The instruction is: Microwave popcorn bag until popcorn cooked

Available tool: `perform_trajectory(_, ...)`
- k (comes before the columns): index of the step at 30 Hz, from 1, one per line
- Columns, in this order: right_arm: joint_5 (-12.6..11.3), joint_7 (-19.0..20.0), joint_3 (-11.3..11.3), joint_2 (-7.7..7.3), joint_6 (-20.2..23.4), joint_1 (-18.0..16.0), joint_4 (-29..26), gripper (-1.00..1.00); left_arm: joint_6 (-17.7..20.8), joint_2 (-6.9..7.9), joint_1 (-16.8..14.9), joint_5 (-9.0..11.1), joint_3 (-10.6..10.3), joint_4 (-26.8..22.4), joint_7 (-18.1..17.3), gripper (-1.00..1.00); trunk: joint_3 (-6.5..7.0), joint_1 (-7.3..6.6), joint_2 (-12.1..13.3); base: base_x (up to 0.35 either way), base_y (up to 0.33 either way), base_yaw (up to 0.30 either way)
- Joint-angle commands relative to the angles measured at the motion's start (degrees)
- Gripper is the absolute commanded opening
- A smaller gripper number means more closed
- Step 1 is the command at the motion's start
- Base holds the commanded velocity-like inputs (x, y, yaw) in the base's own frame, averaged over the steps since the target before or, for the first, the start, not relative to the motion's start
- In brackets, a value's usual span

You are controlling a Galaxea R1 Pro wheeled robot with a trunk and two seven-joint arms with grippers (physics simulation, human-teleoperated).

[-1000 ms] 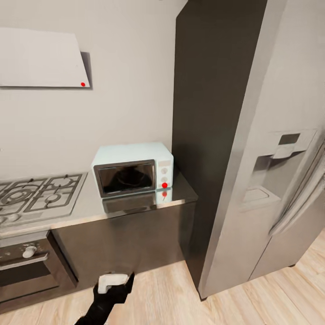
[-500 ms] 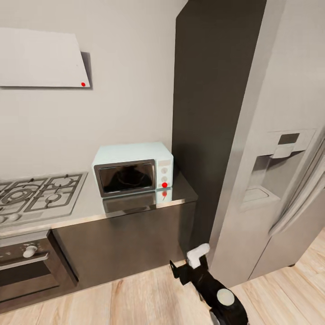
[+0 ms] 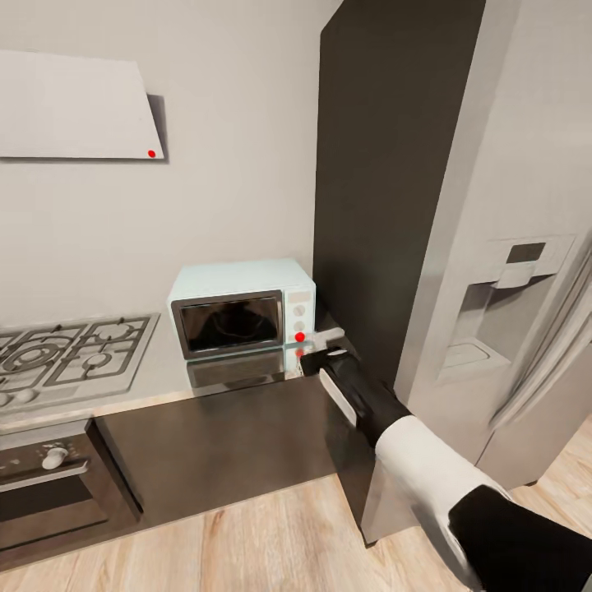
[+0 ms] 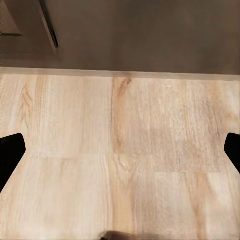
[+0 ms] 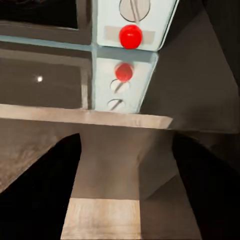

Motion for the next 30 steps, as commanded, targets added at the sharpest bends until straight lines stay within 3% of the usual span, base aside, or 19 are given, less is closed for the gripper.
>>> perform_trajectory(1, -1.38, -0.53, 0.25, 0.00, -1.76, -1.15, 3.36, -1.00, -0.03, -0.05, 0.02, 0.47, 0.13, -0.04, -0.37, 1.00, -0.08, 0.01, -0.08, 0.000, 0.000, 0.000)
perform_trajectory(3, -2.22, -0.53, 0.30, 0.00, -4.92, -2.57, 8.68, -1.00, -0.03, -0.07, 0.11, 0.47, 0.11, -0.05, -0.33, 1.00, -0.08, 0.01, -0.08, 0.000, 0.000, 0.000)
perform_trajectory(6, -2.59, -0.48, 0.32, 0.00, -6.30, -3.15, 11.18, -1.00, -0.03, -0.10, 0.65, 0.40, -0.04, -0.09, -0.57, 1.00, -0.08, 0.01, -0.08, 0.003, 0.000, 0.000)
perform_trajectory(13, -3.68, -0.05, 0.33, 0.00, -6.99, -3.23, 11.75, -1.00, -0.02, 0.29, 0.39, 0.31, 0.10, 0.21, -0.90, 1.00, -0.08, 0.01, -0.08, 0.235, 0.007, 0.000)
perform_trajectory(17, -4.88, 0.57, 0.36, 0.00, -8.25, -3.23, 11.66, -1.00, -0.03, 0.14, -0.48, 0.16, -0.29, 10.28, -0.90, 1.00, -0.08, 0.01, -0.08, 0.342, 0.084, 0.000)
perform_trajectory(19, -4.97, 0.88, 0.38, 0.00, -9.08, -3.23, 11.74, -1.00, -0.05, 0.20, -1.06, 0.13, -0.33, 12.13, -0.90, 1.00, -0.08, 0.01, -0.08, 0.346, 0.101, 0.000)
perform_trajectory(30, -5.00, 2.75, 0.42, 0.00, -12.62, -3.09, 13.68, -1.00, -0.45, 0.05, -2.71, -0.30, -0.51, 13.06, -0.96, 1.00, -0.08, 0.01, -0.08, 0.144, 0.018, 0.000)
